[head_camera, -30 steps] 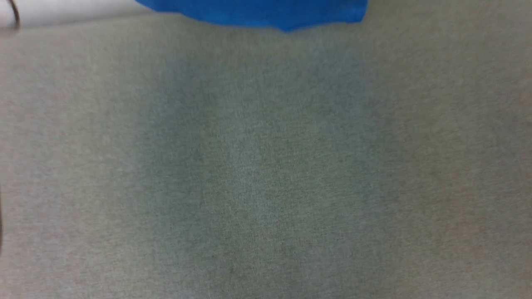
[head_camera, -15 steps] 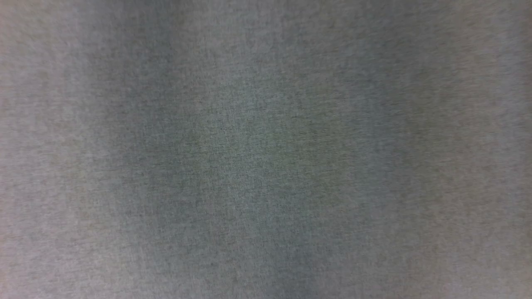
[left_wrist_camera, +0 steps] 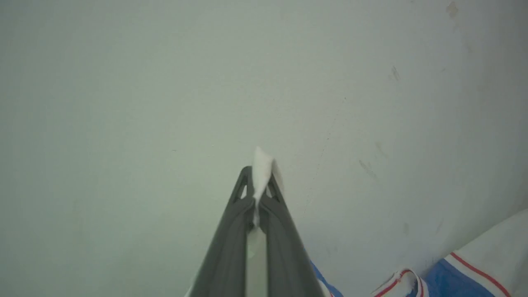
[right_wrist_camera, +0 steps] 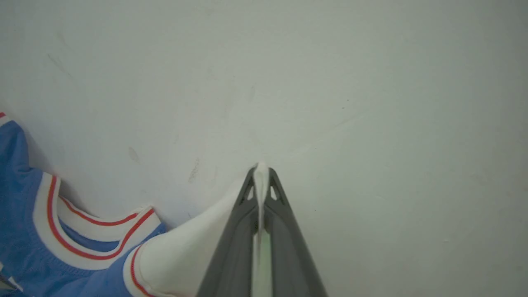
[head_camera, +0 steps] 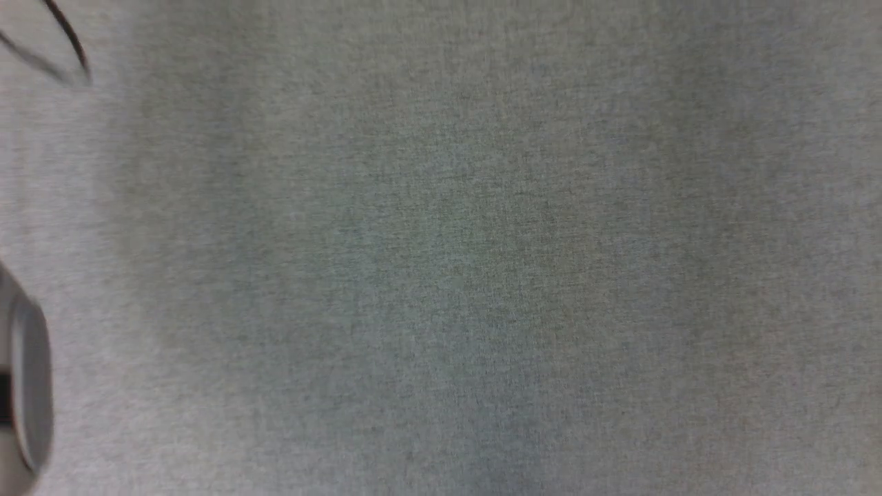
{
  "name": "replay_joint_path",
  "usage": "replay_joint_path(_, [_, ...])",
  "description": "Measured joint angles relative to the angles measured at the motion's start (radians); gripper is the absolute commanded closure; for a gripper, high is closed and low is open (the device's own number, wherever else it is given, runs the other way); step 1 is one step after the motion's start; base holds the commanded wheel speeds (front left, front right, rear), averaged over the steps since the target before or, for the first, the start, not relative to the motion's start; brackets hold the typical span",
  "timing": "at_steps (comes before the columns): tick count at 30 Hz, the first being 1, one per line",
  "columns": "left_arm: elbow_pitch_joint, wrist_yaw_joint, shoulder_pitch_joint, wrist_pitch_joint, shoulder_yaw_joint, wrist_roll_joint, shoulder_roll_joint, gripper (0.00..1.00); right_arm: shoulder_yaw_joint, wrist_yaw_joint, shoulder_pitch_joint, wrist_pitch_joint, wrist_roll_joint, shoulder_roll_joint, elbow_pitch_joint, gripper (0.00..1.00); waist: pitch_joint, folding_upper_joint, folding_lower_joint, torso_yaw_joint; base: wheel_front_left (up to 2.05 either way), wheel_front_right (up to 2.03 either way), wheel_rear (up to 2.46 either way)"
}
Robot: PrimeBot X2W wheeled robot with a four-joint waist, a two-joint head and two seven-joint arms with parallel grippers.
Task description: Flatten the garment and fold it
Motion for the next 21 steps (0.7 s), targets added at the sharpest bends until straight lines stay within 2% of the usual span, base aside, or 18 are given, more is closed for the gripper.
replay_joint_path(5, [-0.199, -0.012, 0.296, 0.042, 0.016, -0.048, 0.028, 1.00, 0.018, 0.000, 0.235, 0.057, 0.137, -0.058, -0.195, 1.00, -0.073, 0.0000, -0.0002, 0.017, 0.00, 0.00, 0.00])
replay_joint_path(10, [-0.417, 0.022, 0.617, 0.073, 0.035, -0.084, 0.031, 1.00, -0.059, 0.000, 0.539, 0.126, 0.218, -0.081, -0.418, 1.00, -0.149, 0.0000, -0.0003, 0.032, 0.00, 0.00, 0.00])
replay_joint_path(13, [-0.530, 0.050, 0.800, 0.081, 0.052, -0.103, 0.028, 1.00, -0.121, 0.000, 0.732, 0.167, 0.245, -0.061, -0.544, 1.00, -0.194, 0.0000, -0.0003, 0.038, 0.00, 0.00, 0.00])
replay_joint_path(16, [-0.618, 0.071, 0.966, 0.089, 0.074, -0.121, 0.028, 1.00, -0.180, 0.000, 0.910, 0.198, 0.259, -0.009, -0.649, 1.00, -0.239, 0.0002, -0.0004, 0.040, 0.00, 0.00, 0.00])
replay_joint_path(21, [-0.698, 0.082, 1.237, 0.124, 0.097, -0.175, 0.032, 1.00, -0.251, 0.000, 1.168, 0.243, 0.280, 0.074, -0.774, 1.00, -0.310, 0.0002, -0.0004, 0.035, 0.00, 0.00, 0.00])
